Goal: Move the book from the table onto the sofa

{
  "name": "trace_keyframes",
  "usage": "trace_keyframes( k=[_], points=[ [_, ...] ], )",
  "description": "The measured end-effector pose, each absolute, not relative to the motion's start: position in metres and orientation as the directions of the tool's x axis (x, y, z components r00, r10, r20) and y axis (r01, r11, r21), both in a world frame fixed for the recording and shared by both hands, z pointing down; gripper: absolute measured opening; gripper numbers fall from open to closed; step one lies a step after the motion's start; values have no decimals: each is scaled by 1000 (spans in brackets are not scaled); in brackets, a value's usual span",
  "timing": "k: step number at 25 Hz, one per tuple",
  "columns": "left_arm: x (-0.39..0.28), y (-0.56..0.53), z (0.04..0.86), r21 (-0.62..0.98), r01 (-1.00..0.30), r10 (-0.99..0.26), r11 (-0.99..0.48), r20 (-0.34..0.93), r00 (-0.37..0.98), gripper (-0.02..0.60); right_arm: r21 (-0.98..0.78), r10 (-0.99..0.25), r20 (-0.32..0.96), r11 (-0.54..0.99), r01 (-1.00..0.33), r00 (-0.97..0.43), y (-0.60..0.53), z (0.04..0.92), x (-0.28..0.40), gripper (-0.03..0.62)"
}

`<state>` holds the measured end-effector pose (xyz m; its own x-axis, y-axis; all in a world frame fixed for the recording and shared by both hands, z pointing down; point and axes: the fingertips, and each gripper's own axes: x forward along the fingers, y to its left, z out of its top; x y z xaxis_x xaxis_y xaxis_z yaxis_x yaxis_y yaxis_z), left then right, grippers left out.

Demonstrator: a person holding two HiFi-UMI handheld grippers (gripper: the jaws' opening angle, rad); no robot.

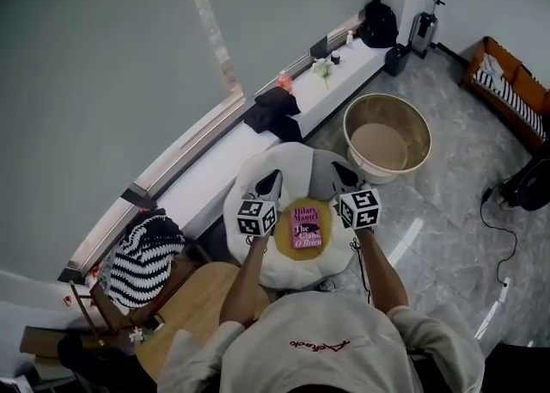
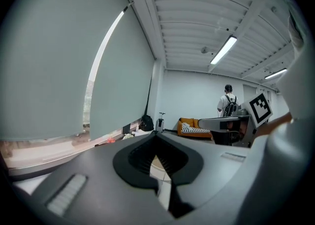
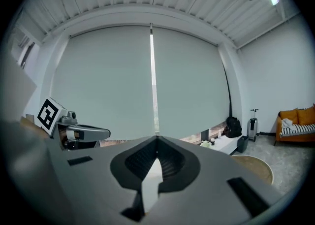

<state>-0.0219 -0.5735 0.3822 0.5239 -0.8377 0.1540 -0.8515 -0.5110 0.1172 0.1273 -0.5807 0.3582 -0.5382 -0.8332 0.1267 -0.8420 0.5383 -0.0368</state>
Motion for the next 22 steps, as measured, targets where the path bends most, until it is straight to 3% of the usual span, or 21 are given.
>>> trace_keyframes(
  k=[22],
  points=[
    [-16,-579,343,58,-841,-836,-538,95,541,9,6,-838,61,543,-840,-542,-577,318,114,8]
  ],
)
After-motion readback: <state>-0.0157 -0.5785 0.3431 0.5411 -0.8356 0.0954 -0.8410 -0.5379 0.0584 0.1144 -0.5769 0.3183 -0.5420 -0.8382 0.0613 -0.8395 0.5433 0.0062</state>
